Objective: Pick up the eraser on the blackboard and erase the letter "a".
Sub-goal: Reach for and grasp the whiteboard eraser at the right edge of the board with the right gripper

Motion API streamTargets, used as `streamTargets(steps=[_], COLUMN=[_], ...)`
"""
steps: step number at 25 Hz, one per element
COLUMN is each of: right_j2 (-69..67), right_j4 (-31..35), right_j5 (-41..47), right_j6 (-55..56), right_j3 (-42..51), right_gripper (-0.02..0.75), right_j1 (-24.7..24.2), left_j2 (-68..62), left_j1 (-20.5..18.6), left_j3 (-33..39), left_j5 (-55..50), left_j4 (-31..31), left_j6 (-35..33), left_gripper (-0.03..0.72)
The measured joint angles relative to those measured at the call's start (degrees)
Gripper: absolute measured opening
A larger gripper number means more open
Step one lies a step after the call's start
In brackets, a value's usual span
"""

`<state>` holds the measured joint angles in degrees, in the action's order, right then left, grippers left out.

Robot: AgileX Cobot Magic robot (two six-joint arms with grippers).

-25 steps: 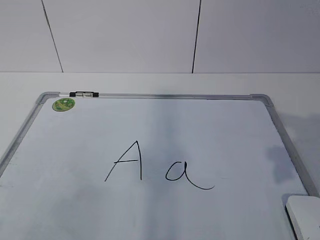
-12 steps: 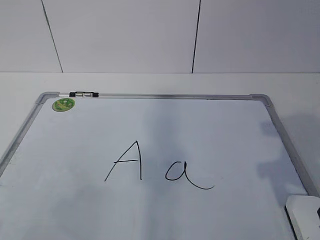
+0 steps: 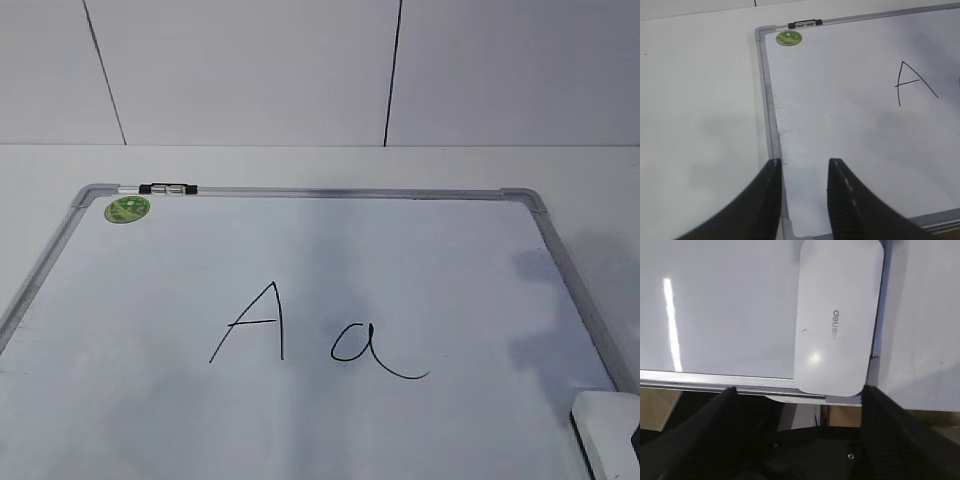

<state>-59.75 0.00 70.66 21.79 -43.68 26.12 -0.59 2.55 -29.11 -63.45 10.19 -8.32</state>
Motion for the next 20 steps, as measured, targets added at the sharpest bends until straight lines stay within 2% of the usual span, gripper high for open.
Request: streamTargets(steps=[6,9,12,20], right_j2=[0.0,0.0,-0.71,-3.6], right_j4=[-5.45,-7.09,-6.46,-1.82], right_j5=[0.0,0.0,0.0,-2.29], right_j6=[0.0,0.55,0.76,1.01], right_j3=[0.0,0.0,0.0,4.57], right_gripper=[0.59,0.649,0.678,0.685], right_j1=[0.0,0.0,0.0,0.0], left_j2=[0.0,0.0,0.0,0.0], left_j1=[0.0,0.0,0.0,0.0], left_j3=[0.0,0.0,0.0,0.0], left_j5=[0.0,0.0,0.0,0.0], left_j4=[0.0,0.0,0.0,0.0], left_j6=[0.0,0.0,0.0,0.0], left_gripper=[0.235,0.235,0.235,0.235])
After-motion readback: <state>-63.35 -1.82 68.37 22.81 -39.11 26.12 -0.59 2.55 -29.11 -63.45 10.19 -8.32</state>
